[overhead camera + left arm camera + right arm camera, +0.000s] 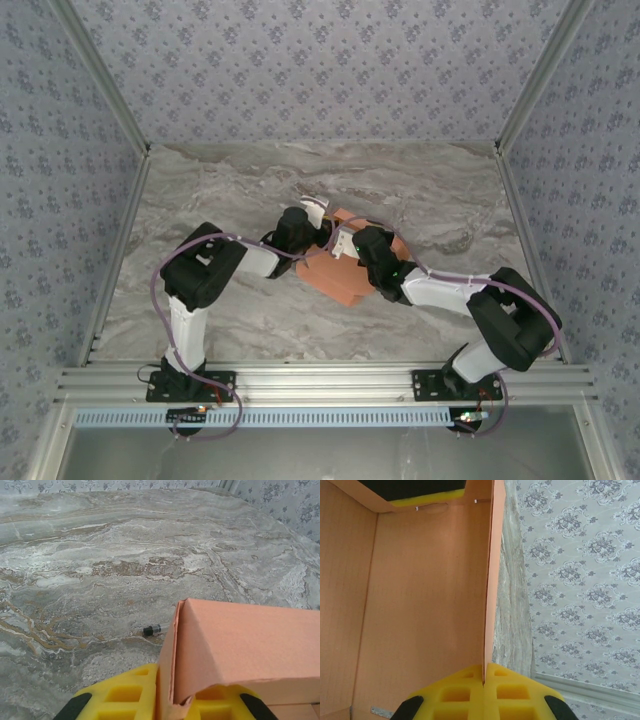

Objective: Fold the paper box

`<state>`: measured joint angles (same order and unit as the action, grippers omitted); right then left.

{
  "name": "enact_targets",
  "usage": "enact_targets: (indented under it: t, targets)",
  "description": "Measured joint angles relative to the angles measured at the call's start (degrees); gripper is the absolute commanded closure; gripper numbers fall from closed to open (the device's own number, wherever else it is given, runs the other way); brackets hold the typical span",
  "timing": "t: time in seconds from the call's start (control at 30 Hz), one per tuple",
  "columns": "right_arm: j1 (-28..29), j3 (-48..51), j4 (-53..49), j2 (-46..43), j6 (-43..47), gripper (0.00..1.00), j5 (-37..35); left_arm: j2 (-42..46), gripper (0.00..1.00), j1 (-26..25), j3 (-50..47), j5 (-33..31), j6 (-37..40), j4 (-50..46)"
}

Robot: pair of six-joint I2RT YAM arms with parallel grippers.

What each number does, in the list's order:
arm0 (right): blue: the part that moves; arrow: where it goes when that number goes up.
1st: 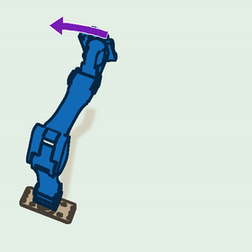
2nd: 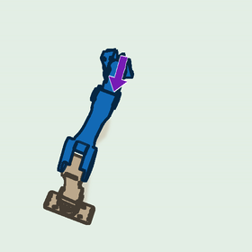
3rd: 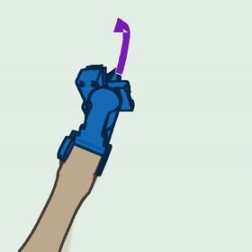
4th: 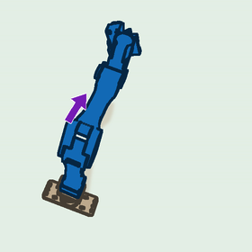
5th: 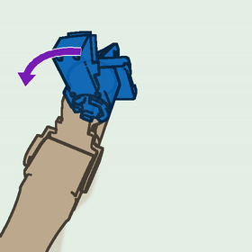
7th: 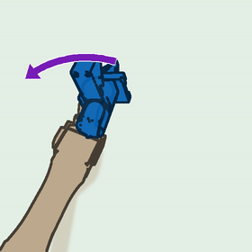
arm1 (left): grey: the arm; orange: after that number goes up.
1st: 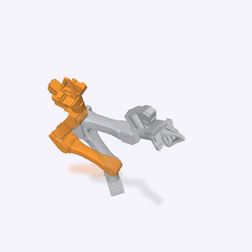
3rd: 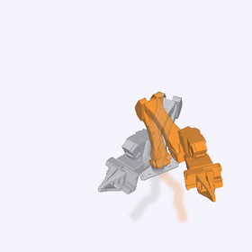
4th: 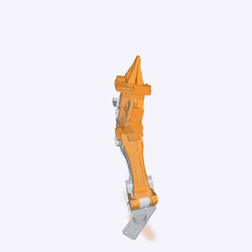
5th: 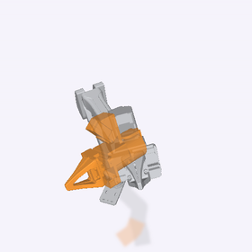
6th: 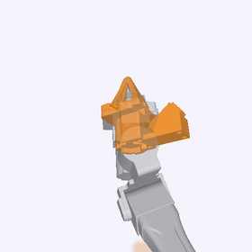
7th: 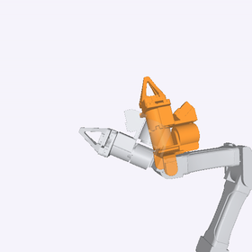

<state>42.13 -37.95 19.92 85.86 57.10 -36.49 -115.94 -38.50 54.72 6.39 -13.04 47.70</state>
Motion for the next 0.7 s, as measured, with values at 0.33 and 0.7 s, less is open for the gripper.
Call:
enact_targets:
  t: [0.33,0.7]
  targets:
    - [0.39,-0.09,-2.78,-1.29,-2.08,0.73,0.81,1.51,0.92,-1.66,-0.22,-4.92,3.41,-2.89]
    - [1.44,0.00,-11.13,-13.33,-12.07,0.49,5.53,5.27,0.95,-1.64,-4.33,-9.18,3.34,-2.95]
